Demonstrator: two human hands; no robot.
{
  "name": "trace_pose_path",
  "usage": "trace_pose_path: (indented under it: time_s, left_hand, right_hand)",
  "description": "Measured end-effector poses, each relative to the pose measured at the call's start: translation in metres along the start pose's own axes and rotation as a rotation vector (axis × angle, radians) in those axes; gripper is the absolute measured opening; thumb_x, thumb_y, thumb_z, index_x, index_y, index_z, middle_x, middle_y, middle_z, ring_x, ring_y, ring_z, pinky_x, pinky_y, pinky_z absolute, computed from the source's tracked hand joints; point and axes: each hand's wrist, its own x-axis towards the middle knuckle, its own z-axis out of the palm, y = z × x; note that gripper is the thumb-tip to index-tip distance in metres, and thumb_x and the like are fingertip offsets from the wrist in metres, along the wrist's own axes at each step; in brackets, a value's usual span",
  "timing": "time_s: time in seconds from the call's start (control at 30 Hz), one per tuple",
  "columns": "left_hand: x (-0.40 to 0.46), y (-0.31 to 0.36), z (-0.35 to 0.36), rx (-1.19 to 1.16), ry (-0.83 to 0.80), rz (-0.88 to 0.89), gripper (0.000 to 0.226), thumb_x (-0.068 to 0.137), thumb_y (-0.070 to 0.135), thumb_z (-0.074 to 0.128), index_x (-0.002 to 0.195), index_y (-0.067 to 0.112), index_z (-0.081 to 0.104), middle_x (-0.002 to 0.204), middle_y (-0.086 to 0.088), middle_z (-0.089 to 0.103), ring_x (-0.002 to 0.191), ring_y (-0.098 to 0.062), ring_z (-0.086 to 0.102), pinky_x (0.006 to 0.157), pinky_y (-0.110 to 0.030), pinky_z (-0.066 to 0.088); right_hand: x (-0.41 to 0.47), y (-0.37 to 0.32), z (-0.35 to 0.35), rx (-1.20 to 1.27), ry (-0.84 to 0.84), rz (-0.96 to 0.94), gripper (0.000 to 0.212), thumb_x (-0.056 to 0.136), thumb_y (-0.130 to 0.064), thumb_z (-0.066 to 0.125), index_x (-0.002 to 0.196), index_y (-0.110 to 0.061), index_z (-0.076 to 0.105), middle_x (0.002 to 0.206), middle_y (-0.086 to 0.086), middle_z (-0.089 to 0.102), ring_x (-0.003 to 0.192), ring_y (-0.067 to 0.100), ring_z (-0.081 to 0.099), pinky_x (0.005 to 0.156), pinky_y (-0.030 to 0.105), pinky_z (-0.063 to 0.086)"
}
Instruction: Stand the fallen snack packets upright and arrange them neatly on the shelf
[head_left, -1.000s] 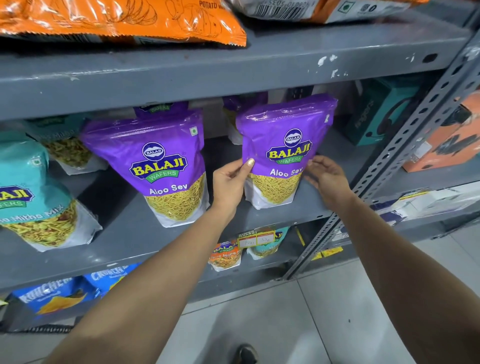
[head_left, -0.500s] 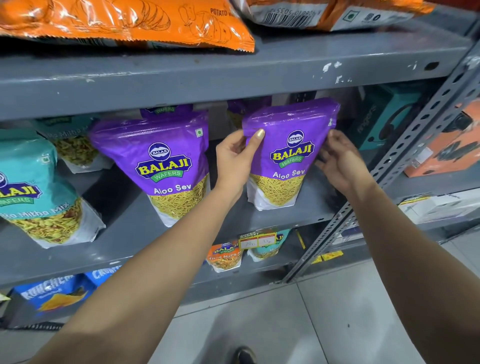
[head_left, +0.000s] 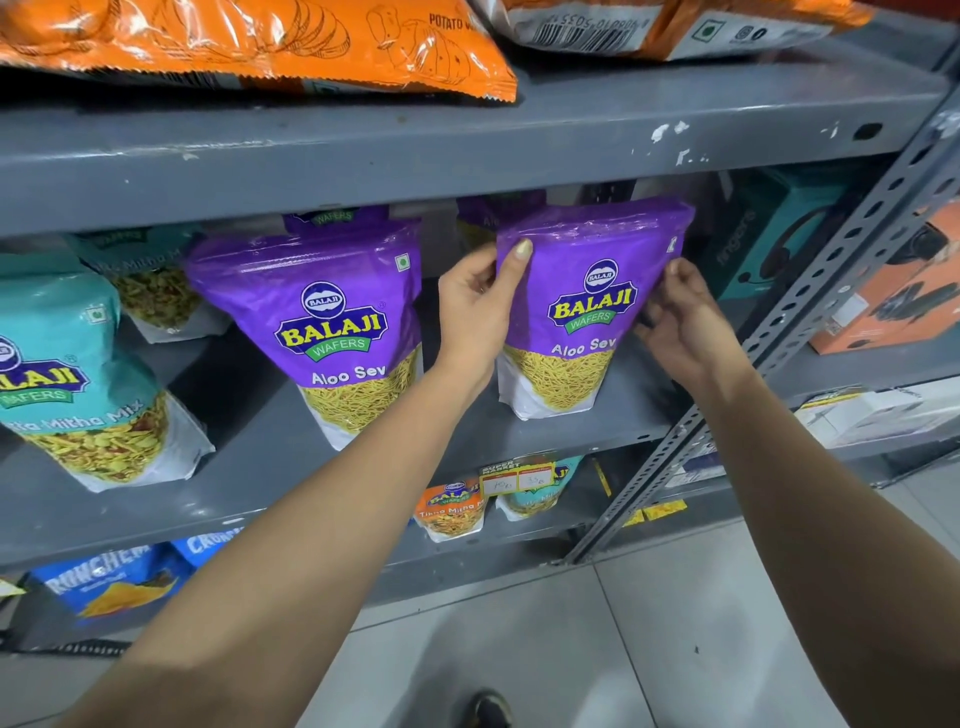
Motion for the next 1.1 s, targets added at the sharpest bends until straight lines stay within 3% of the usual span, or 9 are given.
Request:
trace_pose_path:
  time_s: [0.1, 0.23, 0.3, 0.37, 0.47, 0.7, 1.0, 1.1]
  left_hand:
    - [-0.006, -0.006, -0.006, 0.048, -0.048, -0.049, 0.021, 0.090, 0.008, 0.066, 0.110, 0.002, 0.064, 0.088, 0.011, 0.074, 0.080, 0.003, 0.068, 0.072, -0.014, 0.053]
    - [-0.023, -0.062, -0.040, 0.329, -0.199, -0.277, 0.085, 0.067, 0.032, 0.088, 0.139, 0.022, 0.043, 0.133, 0.003, 0.062, 0.120, -0.007, 0.060, 0.101, -0.031, 0.051]
    - [-0.036, -0.092, -0.054, 0.463, -0.236, -0.360, 0.099, 0.055, 0.048, 0.090, 0.138, 0.030, 0.041, 0.137, 0.004, 0.059, 0.126, -0.011, 0.056, 0.108, -0.042, 0.046]
    - [-0.046, -0.106, -0.058, 0.520, -0.272, -0.424, 0.096, 0.056, 0.045, 0.090, 0.136, 0.024, 0.043, 0.137, 0.002, 0.059, 0.123, -0.014, 0.058, 0.106, -0.043, 0.048]
    - [-0.051, -0.110, -0.050, 0.590, -0.287, -0.426, 0.077, 0.070, 0.028, 0.087, 0.132, 0.017, 0.044, 0.135, -0.003, 0.061, 0.117, -0.018, 0.060, 0.096, -0.033, 0.051]
    - [-0.045, -0.113, -0.038, 0.656, -0.217, -0.360, 0.063, 0.077, 0.023, 0.081, 0.128, 0.012, 0.045, 0.134, -0.007, 0.060, 0.119, -0.023, 0.059, 0.089, -0.028, 0.047]
    - [-0.046, -0.116, -0.040, 0.653, -0.240, -0.403, 0.069, 0.077, 0.027, 0.081, 0.132, 0.016, 0.042, 0.138, -0.005, 0.057, 0.123, -0.024, 0.057, 0.092, -0.029, 0.048]
    - [-0.045, -0.113, -0.049, 0.619, -0.256, -0.405, 0.099, 0.065, 0.037, 0.087, 0.144, 0.020, 0.030, 0.145, -0.003, 0.051, 0.130, -0.023, 0.052, 0.104, -0.041, 0.049]
  right_hand:
    - [-0.004, 0.003, -0.010, -0.082, -0.059, 0.044, 0.027, 0.092, -0.017, 0.056, 0.114, -0.031, 0.061, 0.108, -0.007, 0.069, 0.106, 0.017, 0.061, 0.094, 0.040, 0.047]
    - [-0.014, 0.028, -0.034, -0.269, -0.055, 0.181, 0.063, 0.084, 0.011, 0.055, 0.138, -0.020, 0.046, 0.122, 0.004, 0.065, 0.112, 0.018, 0.061, 0.086, 0.028, 0.052]
    - [-0.021, 0.045, -0.041, -0.442, -0.064, 0.277, 0.080, 0.070, -0.001, 0.078, 0.139, -0.022, 0.045, 0.133, 0.009, 0.061, 0.124, 0.026, 0.057, 0.101, 0.040, 0.049]
    - [-0.023, 0.063, -0.044, -0.634, -0.093, 0.328, 0.096, 0.052, -0.018, 0.092, 0.137, -0.023, 0.046, 0.133, 0.010, 0.061, 0.126, 0.027, 0.056, 0.109, 0.050, 0.041]
    - [-0.026, 0.078, -0.036, -0.803, -0.058, 0.286, 0.081, 0.060, -0.012, 0.087, 0.131, -0.016, 0.048, 0.123, 0.012, 0.067, 0.117, 0.028, 0.062, 0.107, 0.051, 0.044]
    - [-0.026, 0.080, -0.029, -0.868, -0.012, 0.210, 0.070, 0.070, -0.006, 0.083, 0.130, -0.014, 0.048, 0.118, 0.012, 0.069, 0.112, 0.028, 0.064, 0.103, 0.049, 0.048]
    - [-0.032, 0.079, -0.028, -0.800, 0.006, 0.239, 0.068, 0.075, -0.003, 0.079, 0.132, -0.009, 0.043, 0.119, 0.016, 0.068, 0.110, 0.028, 0.066, 0.099, 0.042, 0.050]
    - [-0.033, 0.081, -0.024, -0.762, -0.007, 0.259, 0.083, 0.075, 0.001, 0.077, 0.142, -0.012, 0.030, 0.120, 0.018, 0.067, 0.111, 0.028, 0.066, 0.102, 0.044, 0.048]
